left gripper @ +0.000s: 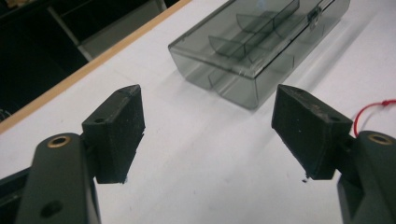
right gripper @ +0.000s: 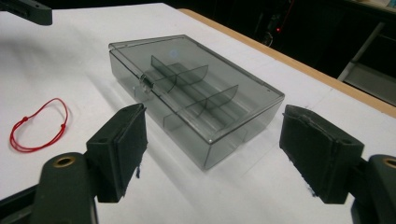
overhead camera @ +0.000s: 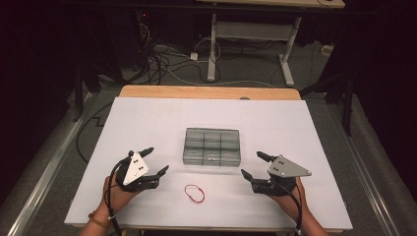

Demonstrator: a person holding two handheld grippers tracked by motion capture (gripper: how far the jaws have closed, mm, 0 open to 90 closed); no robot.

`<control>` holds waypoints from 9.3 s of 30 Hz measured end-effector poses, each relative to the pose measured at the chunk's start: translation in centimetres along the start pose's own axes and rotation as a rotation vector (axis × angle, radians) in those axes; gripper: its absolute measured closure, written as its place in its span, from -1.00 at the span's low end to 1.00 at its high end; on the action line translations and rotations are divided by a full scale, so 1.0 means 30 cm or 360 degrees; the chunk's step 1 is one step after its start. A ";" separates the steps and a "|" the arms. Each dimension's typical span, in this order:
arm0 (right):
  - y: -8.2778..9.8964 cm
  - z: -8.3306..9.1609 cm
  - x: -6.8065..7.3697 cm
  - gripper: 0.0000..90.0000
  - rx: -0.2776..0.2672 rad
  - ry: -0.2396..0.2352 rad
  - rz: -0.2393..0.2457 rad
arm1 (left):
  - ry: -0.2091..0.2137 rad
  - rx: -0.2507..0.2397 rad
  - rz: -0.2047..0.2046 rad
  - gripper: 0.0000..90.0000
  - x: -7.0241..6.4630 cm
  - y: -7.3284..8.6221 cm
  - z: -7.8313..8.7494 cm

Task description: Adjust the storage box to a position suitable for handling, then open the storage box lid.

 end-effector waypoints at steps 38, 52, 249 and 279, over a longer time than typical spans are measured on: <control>0.086 -0.033 -0.001 0.09 0.0088 -0.0033 0.0034 | 0.0007 0.0100 0.0101 -0.44 0.010 0.113 0.053; 0.101 -0.048 0.019 0.97 0.0204 -0.0117 0.0071 | 0.0107 0.0130 0.0246 -0.43 0.004 0.087 0.025; -0.091 -0.216 -0.143 0.77 0.0063 0.0247 0.0200 | 0.0019 0.0036 0.0023 0.56 0.040 -0.251 -0.282; -0.138 -0.293 -0.247 0.86 0.0024 0.0269 -0.0093 | 0.0000 0.0014 0.0146 0.56 0.136 -0.278 -0.404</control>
Point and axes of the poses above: each handheld gripper's, and its own axes: z roughly backward along the jaws, y roughly out of its underside, x roughly to its left, the point moved 5 cm from there along -z, roughly forward along the jaws, and after that the axes turned 3 degrees about -x, right-handed, at the moved point
